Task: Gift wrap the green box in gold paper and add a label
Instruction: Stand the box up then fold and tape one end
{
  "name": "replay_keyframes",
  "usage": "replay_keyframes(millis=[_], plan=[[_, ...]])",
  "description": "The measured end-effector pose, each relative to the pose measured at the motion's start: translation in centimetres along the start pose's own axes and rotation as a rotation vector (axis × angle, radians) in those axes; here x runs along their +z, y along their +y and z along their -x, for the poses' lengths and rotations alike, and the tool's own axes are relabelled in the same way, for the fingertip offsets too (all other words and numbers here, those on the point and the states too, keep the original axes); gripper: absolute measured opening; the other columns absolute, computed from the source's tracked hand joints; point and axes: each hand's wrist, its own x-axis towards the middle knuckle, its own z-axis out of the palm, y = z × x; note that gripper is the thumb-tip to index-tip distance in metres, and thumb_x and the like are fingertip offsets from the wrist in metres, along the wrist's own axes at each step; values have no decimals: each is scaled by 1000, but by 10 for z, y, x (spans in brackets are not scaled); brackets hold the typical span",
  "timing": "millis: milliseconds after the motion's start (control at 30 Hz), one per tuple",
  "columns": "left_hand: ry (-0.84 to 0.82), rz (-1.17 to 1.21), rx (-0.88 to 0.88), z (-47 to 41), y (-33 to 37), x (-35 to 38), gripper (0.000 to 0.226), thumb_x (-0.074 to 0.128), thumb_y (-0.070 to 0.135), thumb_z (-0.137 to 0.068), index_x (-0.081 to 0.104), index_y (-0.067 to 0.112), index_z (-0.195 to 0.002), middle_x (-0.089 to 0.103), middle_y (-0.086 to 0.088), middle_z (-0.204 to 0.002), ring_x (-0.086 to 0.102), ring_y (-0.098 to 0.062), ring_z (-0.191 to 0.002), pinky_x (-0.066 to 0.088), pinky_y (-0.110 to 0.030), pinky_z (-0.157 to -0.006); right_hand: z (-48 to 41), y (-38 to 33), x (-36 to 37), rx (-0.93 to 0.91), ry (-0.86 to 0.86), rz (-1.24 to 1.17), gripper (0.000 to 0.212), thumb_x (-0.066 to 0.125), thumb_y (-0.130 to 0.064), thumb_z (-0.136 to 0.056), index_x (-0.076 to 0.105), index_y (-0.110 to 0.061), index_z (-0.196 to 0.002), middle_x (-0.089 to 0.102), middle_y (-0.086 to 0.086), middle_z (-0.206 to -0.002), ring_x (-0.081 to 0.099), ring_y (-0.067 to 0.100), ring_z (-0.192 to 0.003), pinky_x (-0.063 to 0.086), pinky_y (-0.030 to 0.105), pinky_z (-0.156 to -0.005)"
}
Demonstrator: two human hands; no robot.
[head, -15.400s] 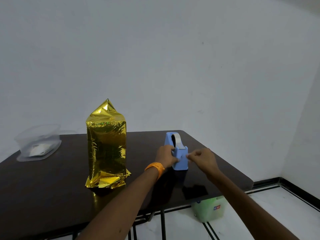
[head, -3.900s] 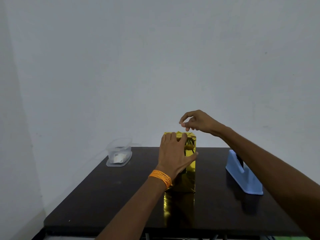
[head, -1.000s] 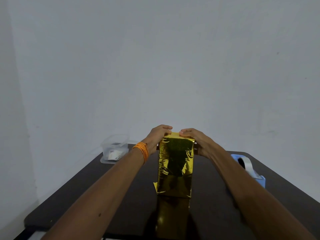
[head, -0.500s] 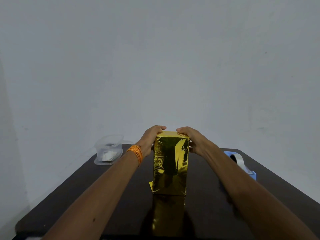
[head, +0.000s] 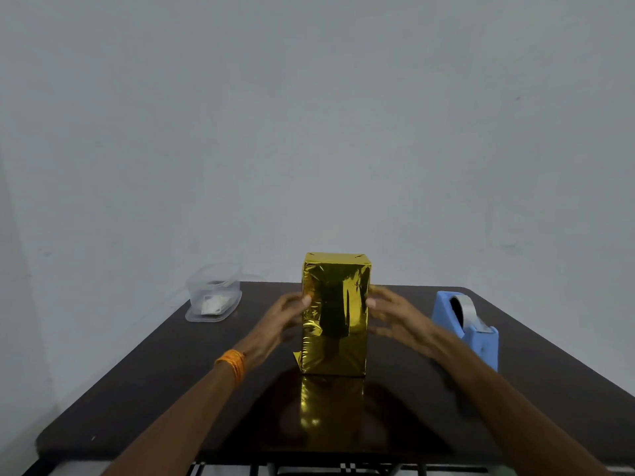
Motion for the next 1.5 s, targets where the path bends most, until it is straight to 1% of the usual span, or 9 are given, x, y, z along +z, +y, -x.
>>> replay_keyframes(millis=[300, 433, 500, 633, 933, 1033, 1200, 1333, 1500], plan=[[37, -80, -30, 0, -5, 7, 65, 67, 73, -74, 61, 31, -123, 63, -2, -127, 59, -22, -119, 47, -48, -104, 5, 9, 12, 6, 77, 139, 68, 78, -41, -82, 51, -17, -140, 64, 5, -133, 63, 20, -120, 50, 43, -103], [113, -111, -48, 0, 10, 16, 47, 55, 64, -87, 67, 20, -101, 70, -2, -98, 68, -18, -91, 56, -34, -79, 6, 1, 21, 17, 155, 138, 51, 67, -50, -88, 65, -13, -123, 69, 17, -119, 67, 30, -111, 57, 32, -85], [115, -71, -66, -2, 16, 18, 48, 53, 61, -90, 68, 15, -89, 67, -2, -79, 65, -14, -70, 53, -28, -63, 5, -5, 25, 61, 216, 112, 44, 60, -54, -92, 70, -13, -106, 74, 13, -102, 72, 26, -94, 58, 32, -76], [88, -99, -112, -8, 17, 16, 57, 50, 64, -91, 70, 10, -90, 70, -6, -81, 67, -20, -74, 54, -34, -70, -3, -10, 27, 135, 280, 83, 52, 56, -62, -91, 65, -12, -83, 51, 5, -71, 51, 14, -57, 54, 28, -58], [110, -118, -208, -8, 4, 11, 75, 41, 74, -88, 75, 9, -105, 72, -22, -103, 68, -37, -92, 55, -42, -83, -23, 7, 34, 278, 354, 156, 73, 43, -70, -92, 67, -3, -109, 66, 12, -93, 63, 22, -78, 56, 31, -65], [166, -103, -228, -5, 2, 13, 71, 43, 68, -91, 72, 5, -106, 73, -20, -97, 68, -33, -83, 56, -42, -76, -31, 15, 37, 285, 400, 191, 74, 40, -74, -90, 67, -10, -116, 66, 11, -113, 62, 25, -104, 54, 43, -89], [225, -179, -259, -6, -11, 14, 66, 48, 69, -87, 75, 11, -103, 75, -6, -100, 69, -27, -97, 49, -45, -100, -30, 34, 42, 278, 395, 217, 59, 42, -61, -98, 73, -11, -94, 73, 10, -102, 67, 24, -96, 51, 40, -95], [386, -480, -194, 2, -14, 16, 63, 36, 68, -93, 66, 14, -81, 69, -9, -86, 63, -24, -80, 44, -34, -78, -28, 42, 37, 264, 465, 186, 48, 47, -42, -103, 66, 2, -104, 70, 26, -107, 66, 26, -78, 51, 25, -60], [352, -566, -143, 11, -19, 11, 68, 35, 63, -97, 72, 7, -88, 73, -8, -90, 67, -24, -86, 48, -38, -83, -14, 52, 30, 223, 332, 290, 29, 46, 8, -95, 57, 1, -121, 66, 16, -94, 63, 19, -67, 51, 24, -52]])
